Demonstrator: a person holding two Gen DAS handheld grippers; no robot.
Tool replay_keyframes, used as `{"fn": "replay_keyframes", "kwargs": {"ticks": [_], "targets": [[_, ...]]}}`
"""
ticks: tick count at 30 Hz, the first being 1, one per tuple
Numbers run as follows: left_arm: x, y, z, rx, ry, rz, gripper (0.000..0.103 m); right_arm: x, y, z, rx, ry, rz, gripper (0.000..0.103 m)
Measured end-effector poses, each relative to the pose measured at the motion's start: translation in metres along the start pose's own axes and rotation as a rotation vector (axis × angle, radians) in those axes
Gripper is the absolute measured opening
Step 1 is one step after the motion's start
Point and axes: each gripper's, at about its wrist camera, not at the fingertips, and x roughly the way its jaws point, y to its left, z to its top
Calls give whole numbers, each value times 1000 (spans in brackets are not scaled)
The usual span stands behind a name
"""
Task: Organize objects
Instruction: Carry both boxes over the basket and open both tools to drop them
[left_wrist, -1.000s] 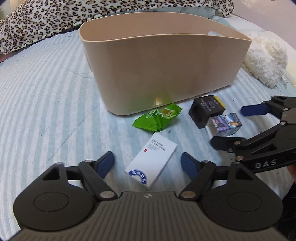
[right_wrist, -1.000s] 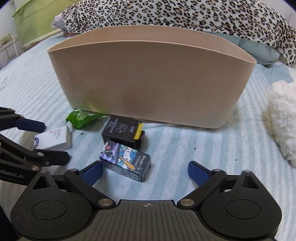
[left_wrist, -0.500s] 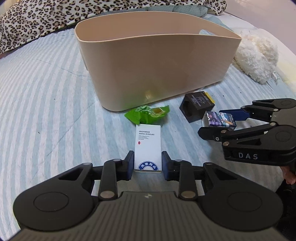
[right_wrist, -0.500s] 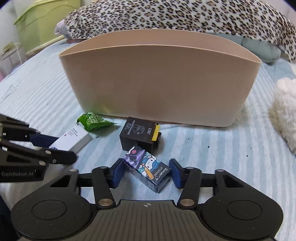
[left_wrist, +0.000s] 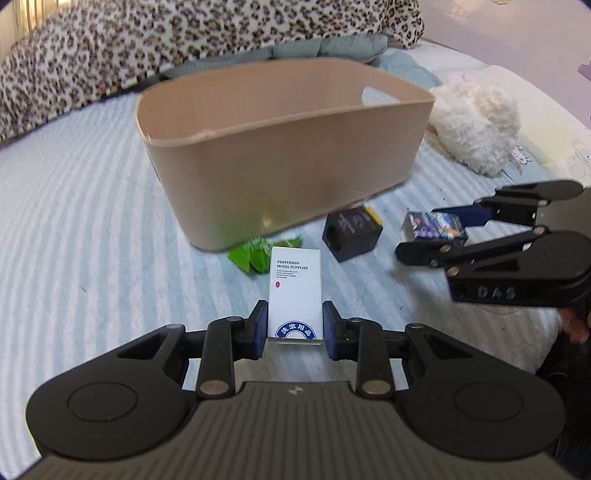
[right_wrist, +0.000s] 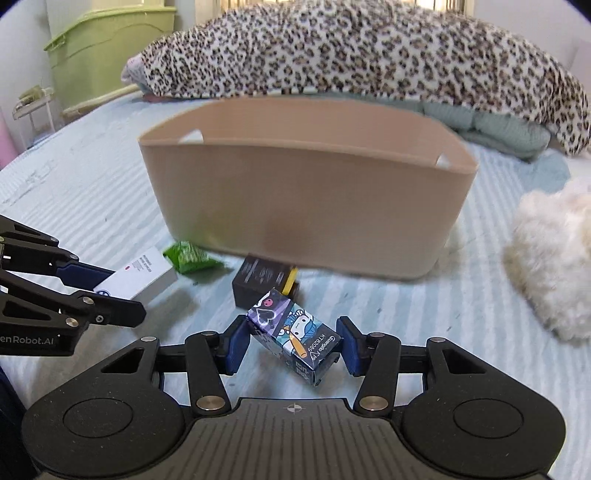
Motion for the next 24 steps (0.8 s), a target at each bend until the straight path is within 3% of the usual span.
{"fn": "replay_keyframes", "kwargs": {"ticks": [7,17,24], "targets": [[-26,0,23,11,-112,22,32,-36,-20,37,2,-107,-27,48],[-42,-2,88,24,-259,80,32,-64,-55,101,48,-269,-90,48],[-13,-2,129,7,-243,119,32,-42,-62,132,70,-286,-126,48]]}}
